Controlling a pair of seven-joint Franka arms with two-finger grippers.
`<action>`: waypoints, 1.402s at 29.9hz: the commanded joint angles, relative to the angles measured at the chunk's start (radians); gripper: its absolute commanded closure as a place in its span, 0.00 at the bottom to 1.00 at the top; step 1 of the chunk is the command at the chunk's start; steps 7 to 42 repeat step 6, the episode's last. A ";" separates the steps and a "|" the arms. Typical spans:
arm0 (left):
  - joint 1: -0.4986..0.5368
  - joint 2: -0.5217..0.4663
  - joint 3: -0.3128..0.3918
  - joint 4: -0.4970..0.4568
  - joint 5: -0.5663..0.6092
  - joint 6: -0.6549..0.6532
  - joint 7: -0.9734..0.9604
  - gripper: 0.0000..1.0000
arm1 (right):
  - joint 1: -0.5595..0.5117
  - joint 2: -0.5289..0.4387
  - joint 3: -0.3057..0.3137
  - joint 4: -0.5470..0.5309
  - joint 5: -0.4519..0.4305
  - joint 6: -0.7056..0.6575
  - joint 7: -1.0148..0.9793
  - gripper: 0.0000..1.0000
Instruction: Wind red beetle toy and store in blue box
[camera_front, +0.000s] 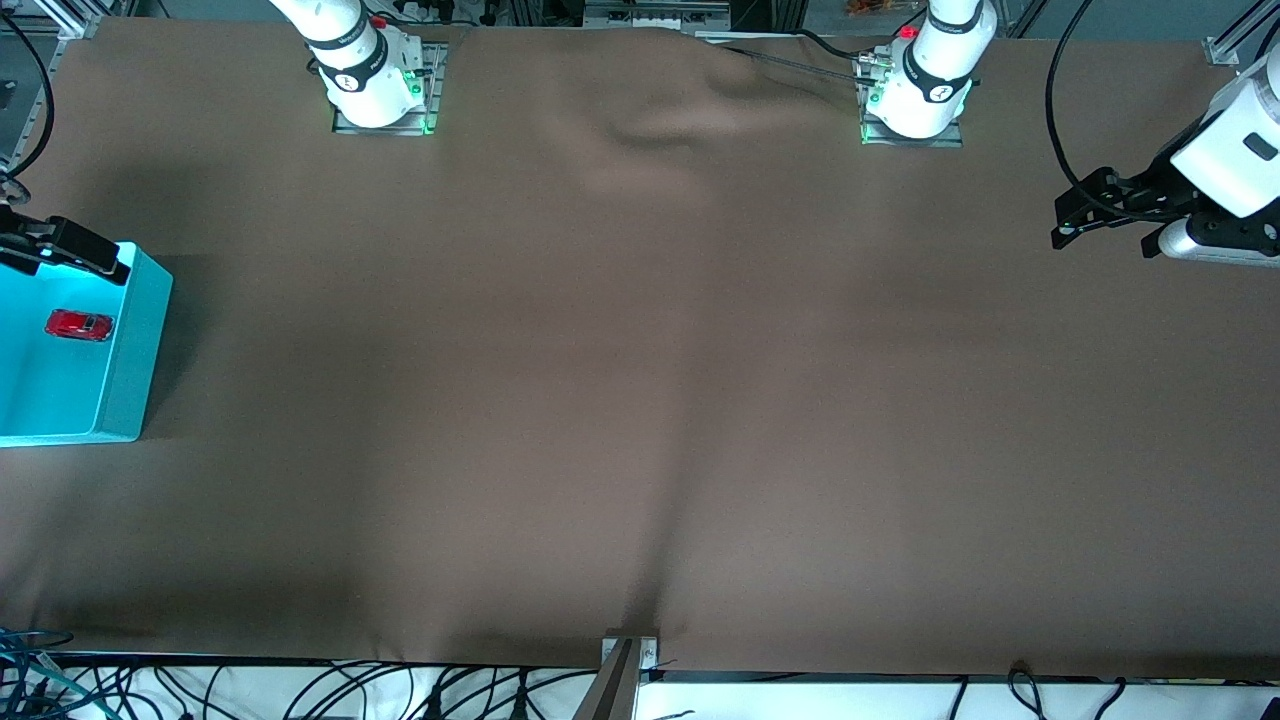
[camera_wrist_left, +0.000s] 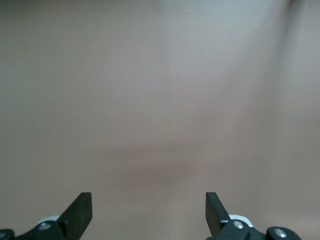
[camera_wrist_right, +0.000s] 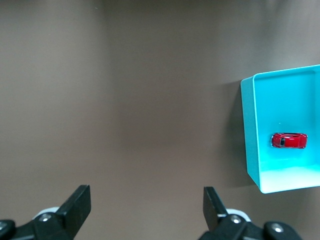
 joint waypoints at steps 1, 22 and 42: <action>0.007 0.016 -0.005 0.037 0.005 -0.024 -0.003 0.00 | 0.021 -0.001 -0.024 0.025 0.000 -0.025 0.011 0.00; 0.007 0.016 -0.003 0.035 0.005 -0.024 -0.004 0.00 | 0.020 -0.001 -0.024 0.025 0.003 -0.025 0.009 0.00; 0.007 0.016 -0.003 0.035 0.005 -0.024 -0.004 0.00 | 0.020 -0.001 -0.024 0.025 0.003 -0.025 0.009 0.00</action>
